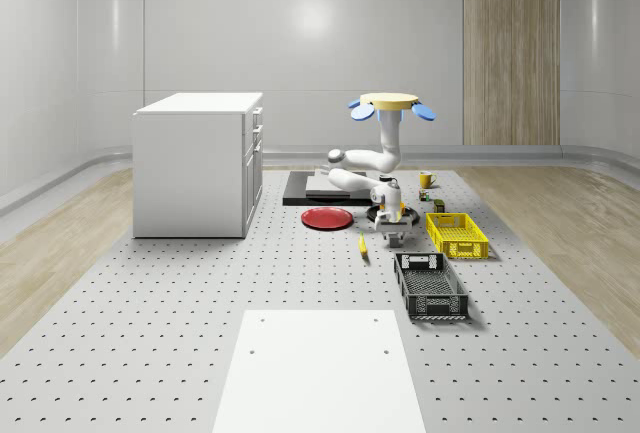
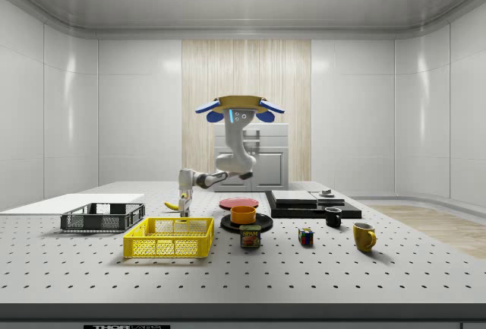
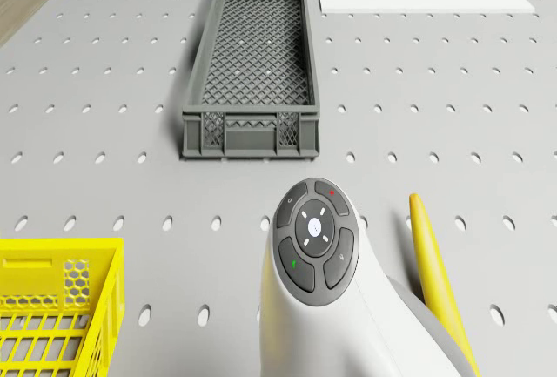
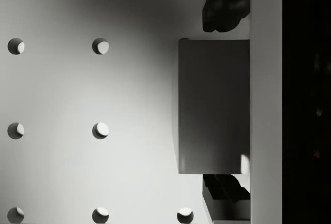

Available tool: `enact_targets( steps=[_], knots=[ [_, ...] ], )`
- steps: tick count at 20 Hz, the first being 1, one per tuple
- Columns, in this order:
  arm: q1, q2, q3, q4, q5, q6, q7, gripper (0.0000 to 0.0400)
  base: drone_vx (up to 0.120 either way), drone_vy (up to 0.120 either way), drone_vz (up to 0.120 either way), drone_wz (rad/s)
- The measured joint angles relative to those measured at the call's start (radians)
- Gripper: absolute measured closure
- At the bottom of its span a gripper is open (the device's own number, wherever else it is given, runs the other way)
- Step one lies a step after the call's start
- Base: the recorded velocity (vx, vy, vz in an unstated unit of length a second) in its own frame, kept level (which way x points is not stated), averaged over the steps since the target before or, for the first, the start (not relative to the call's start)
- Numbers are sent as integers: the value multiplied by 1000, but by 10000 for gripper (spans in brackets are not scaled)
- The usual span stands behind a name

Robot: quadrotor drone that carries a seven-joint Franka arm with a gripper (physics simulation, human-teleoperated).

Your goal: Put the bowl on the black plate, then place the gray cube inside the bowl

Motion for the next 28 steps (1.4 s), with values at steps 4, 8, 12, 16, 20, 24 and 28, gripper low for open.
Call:
enact_targets(
  steps=[4,8,12,16,20,24,28],
  knots=[
    [0,1,-4,1,-4,1,0,0,0,0,0,0],
    [-3,3,-16,6,-16,5,-1,0,0,0,0,0],
    [-3,5,-22,9,-21,5,-2,90,0,0,0,0],
    [-3,7,-24,9,-24,5,-2,128,0,0,0,0],
    [-1,8,-20,7,-21,1,-3,142,0,0,0,0],
    [8,8,17,-8,13,-16,-3,147,0,0,60,0],
    [15,7,55,-21,49,-32,-2,149,0,0,120,0]
  ],
)
